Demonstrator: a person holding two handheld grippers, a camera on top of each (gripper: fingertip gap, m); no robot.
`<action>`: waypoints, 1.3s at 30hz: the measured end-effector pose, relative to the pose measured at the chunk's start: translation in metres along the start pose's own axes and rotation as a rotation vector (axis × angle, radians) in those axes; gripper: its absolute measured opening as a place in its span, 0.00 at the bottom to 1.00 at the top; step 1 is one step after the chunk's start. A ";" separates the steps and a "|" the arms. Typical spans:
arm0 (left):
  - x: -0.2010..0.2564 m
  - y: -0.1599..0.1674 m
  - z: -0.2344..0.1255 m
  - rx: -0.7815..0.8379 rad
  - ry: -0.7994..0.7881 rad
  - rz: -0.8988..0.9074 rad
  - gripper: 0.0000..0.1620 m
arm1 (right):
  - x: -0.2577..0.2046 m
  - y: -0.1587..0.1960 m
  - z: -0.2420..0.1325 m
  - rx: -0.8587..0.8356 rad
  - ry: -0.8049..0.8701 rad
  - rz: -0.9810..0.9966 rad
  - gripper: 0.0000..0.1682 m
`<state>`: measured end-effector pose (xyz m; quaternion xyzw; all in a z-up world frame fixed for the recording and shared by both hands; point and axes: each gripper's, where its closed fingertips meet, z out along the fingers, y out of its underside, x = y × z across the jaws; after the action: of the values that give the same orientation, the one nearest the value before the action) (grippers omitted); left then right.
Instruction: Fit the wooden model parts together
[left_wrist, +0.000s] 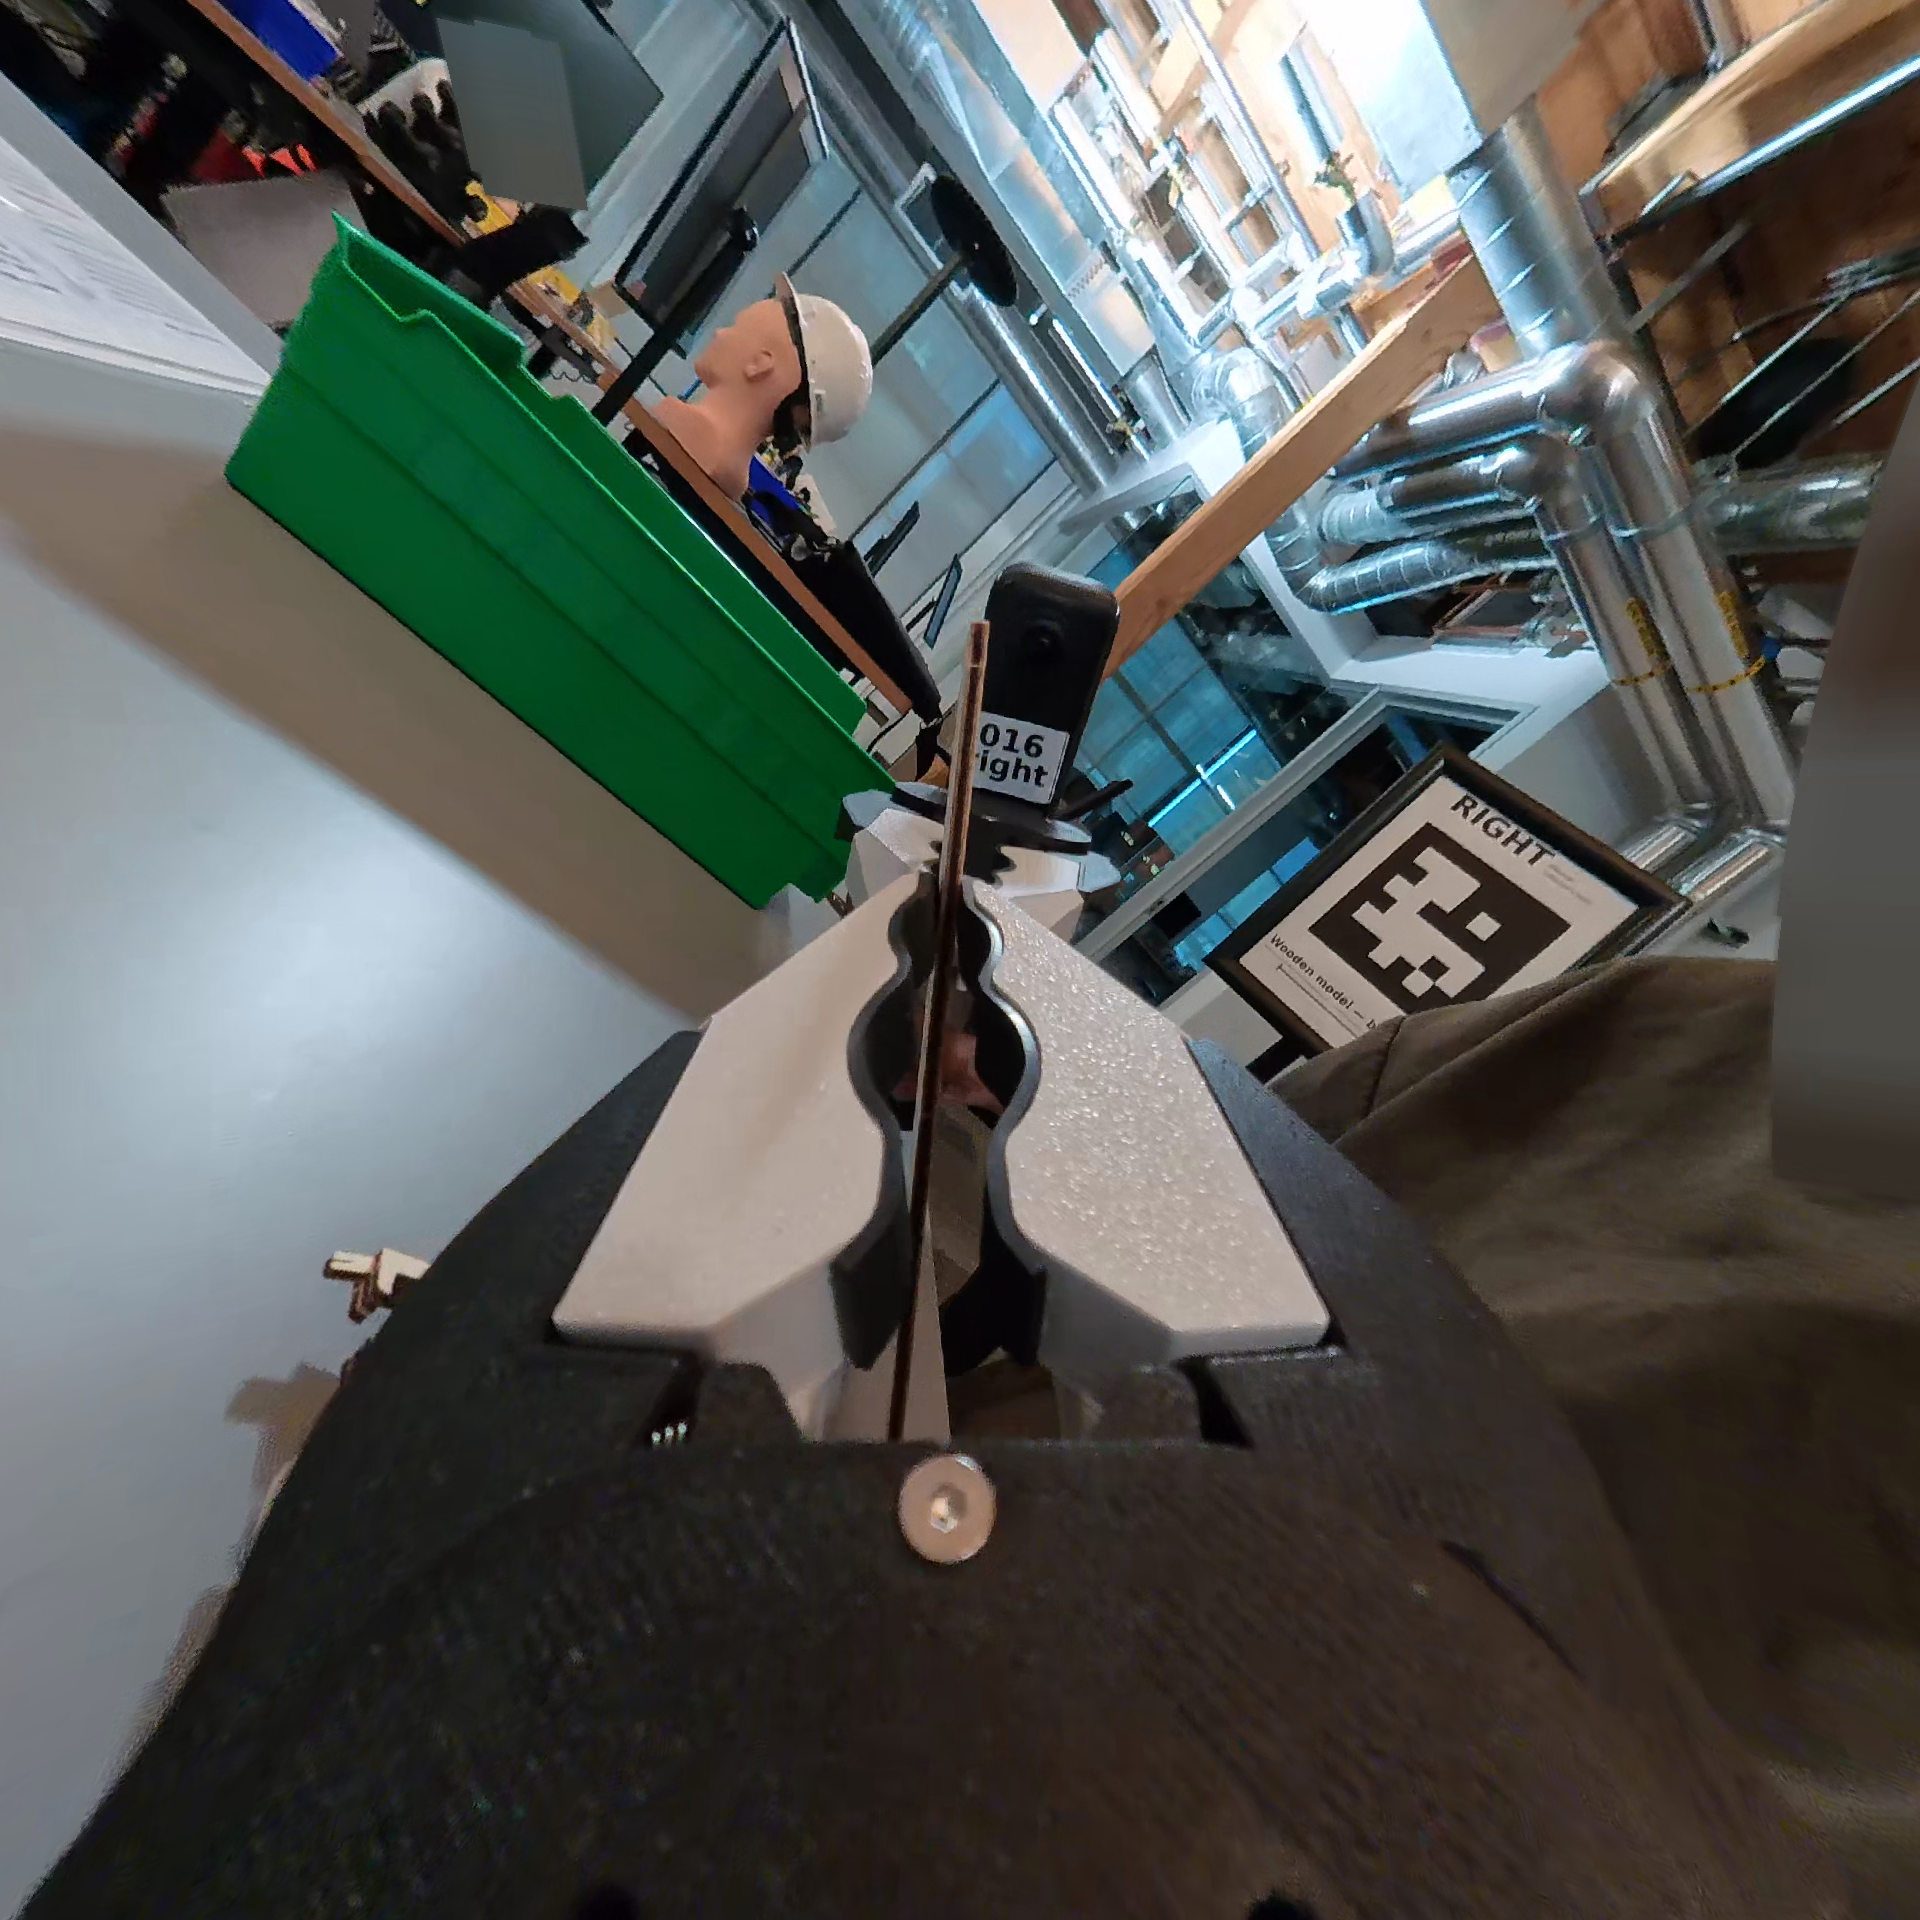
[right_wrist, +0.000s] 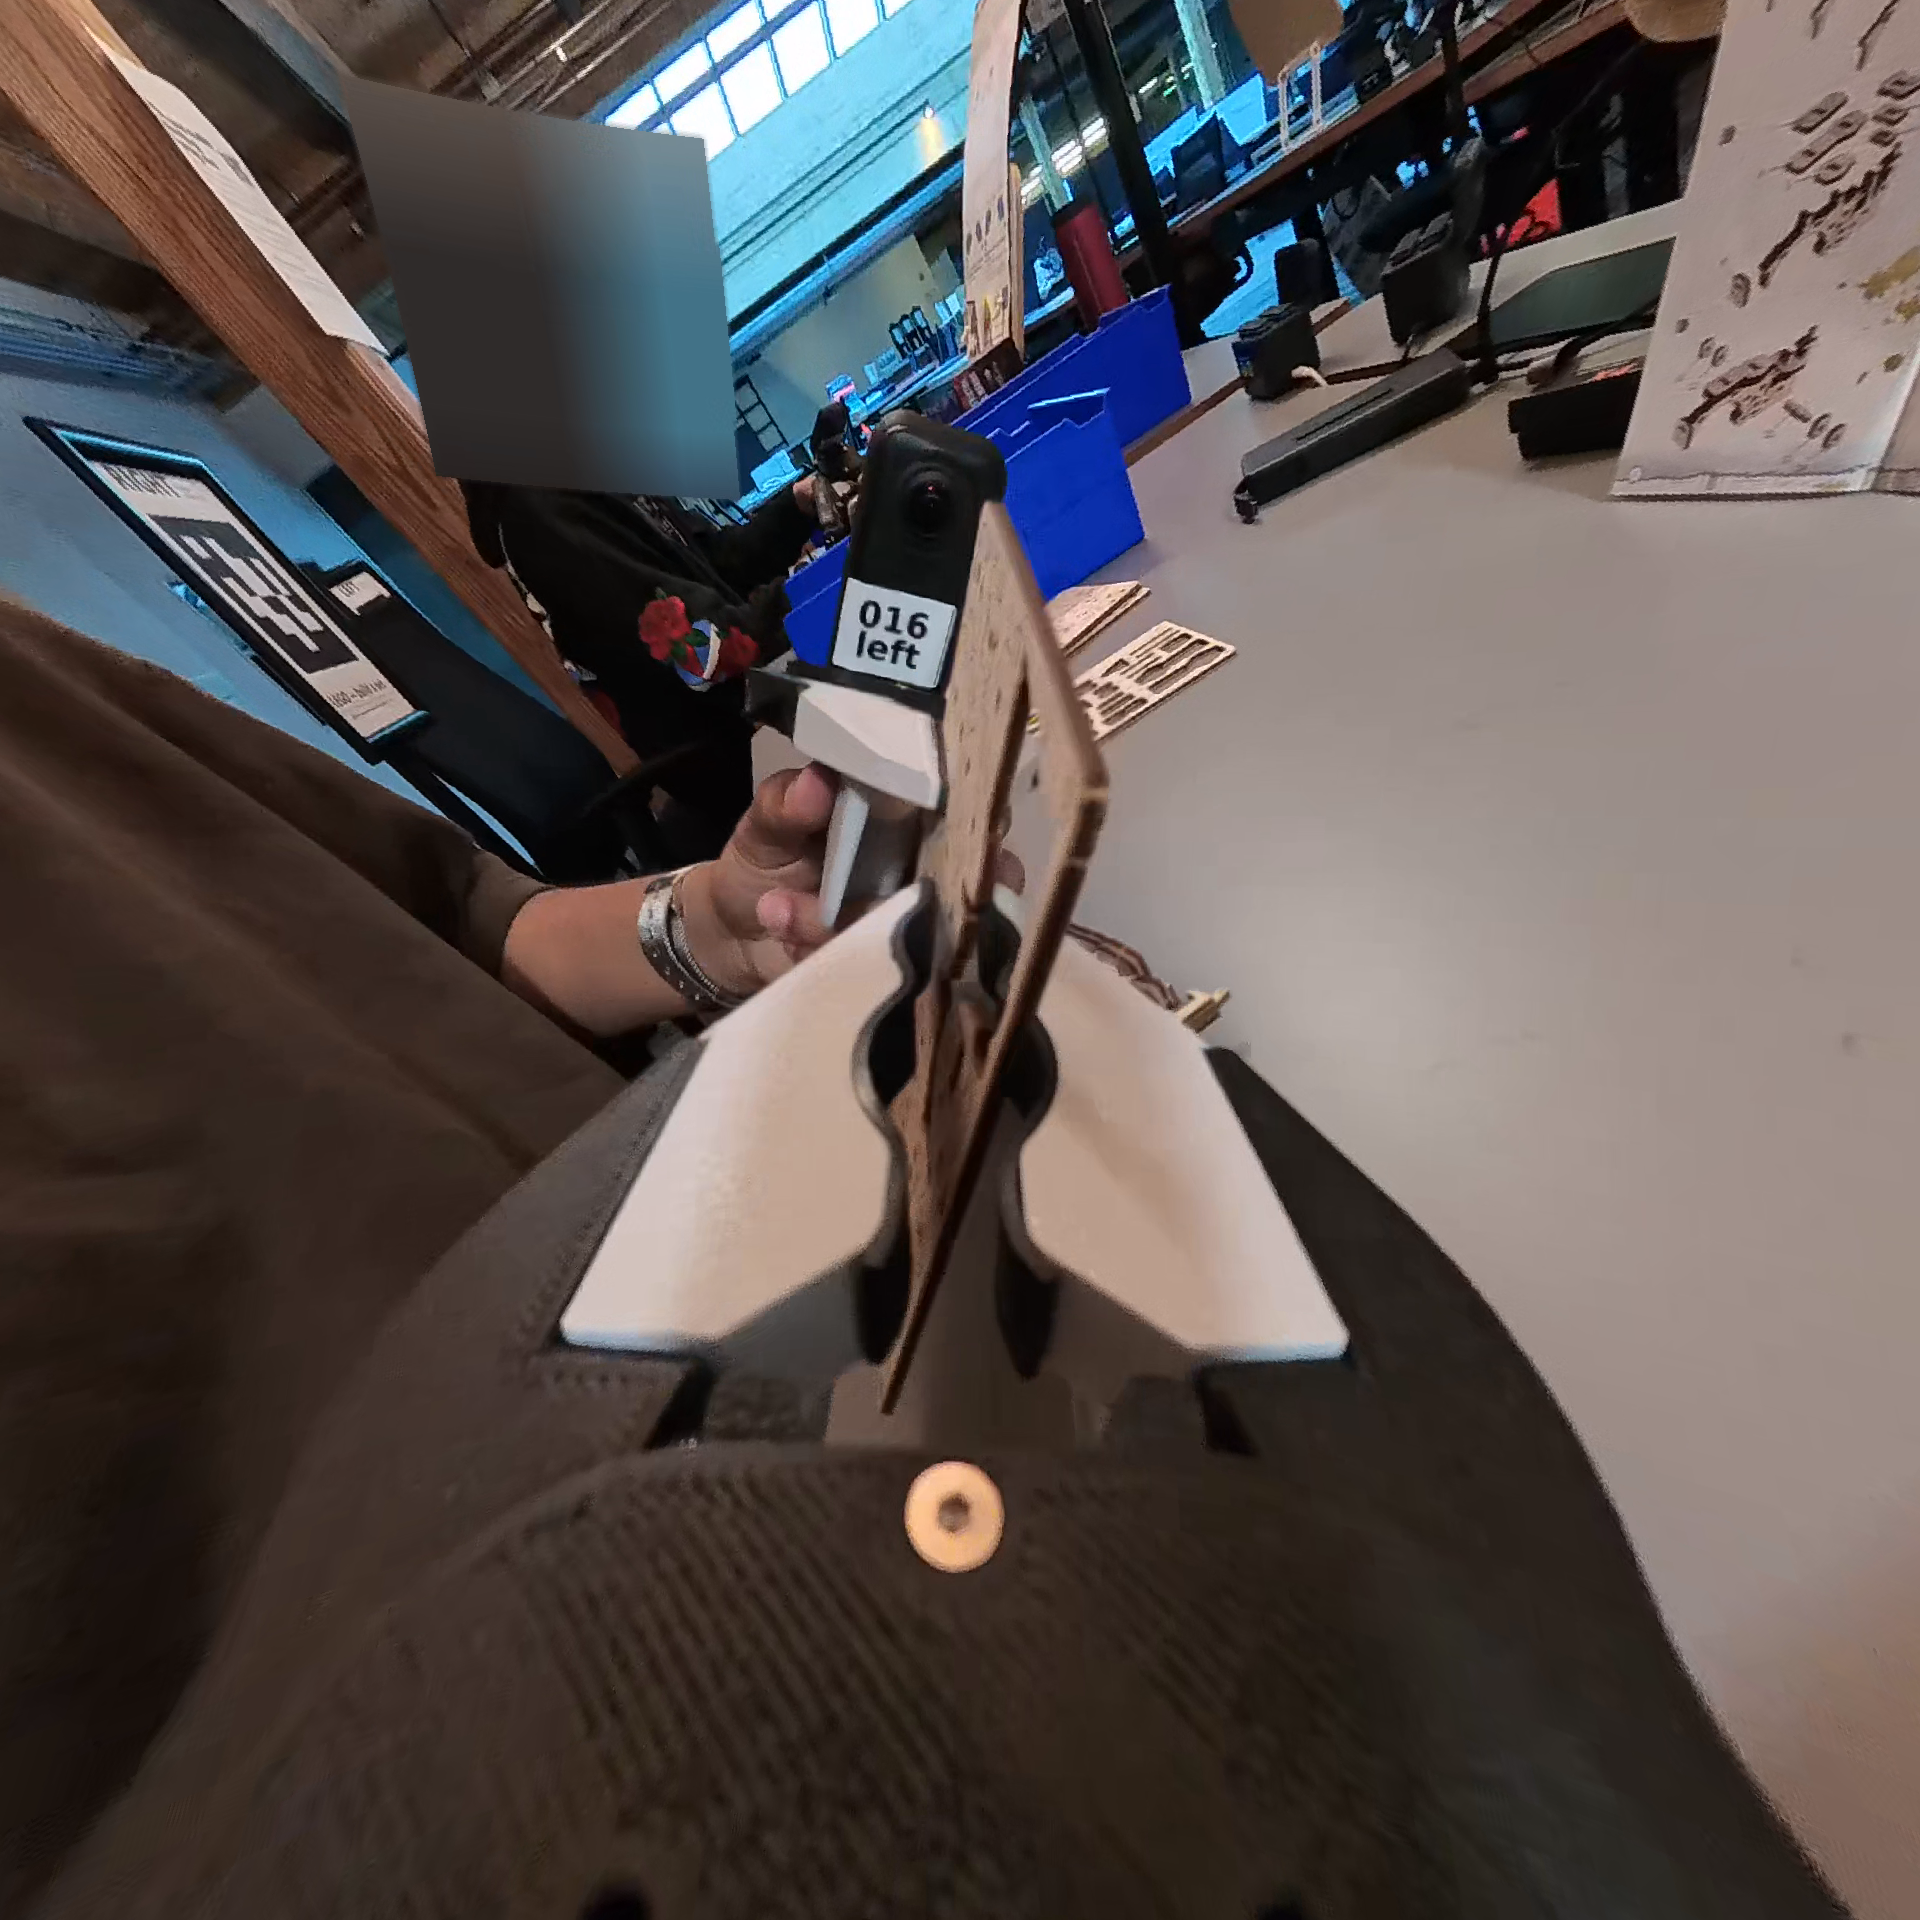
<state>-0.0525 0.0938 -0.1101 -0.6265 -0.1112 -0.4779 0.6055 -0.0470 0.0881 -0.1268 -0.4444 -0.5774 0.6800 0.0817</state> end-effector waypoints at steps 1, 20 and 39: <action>0.001 0.002 0.002 -0.006 -0.001 0.005 0.01 | 0.000 0.000 0.000 0.001 0.002 -0.003 0.03; -0.020 -0.018 -0.016 0.099 -0.138 0.007 0.05 | 0.007 0.026 0.008 -0.120 0.002 0.161 0.01; -0.023 0.008 -0.002 -0.055 -0.143 0.003 0.00 | 0.035 -0.026 -0.026 0.145 0.254 -0.010 0.39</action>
<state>-0.0593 0.1004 -0.1329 -0.6758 -0.1403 -0.4339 0.5791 -0.0601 0.1365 -0.1202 -0.5169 -0.5138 0.6579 0.1897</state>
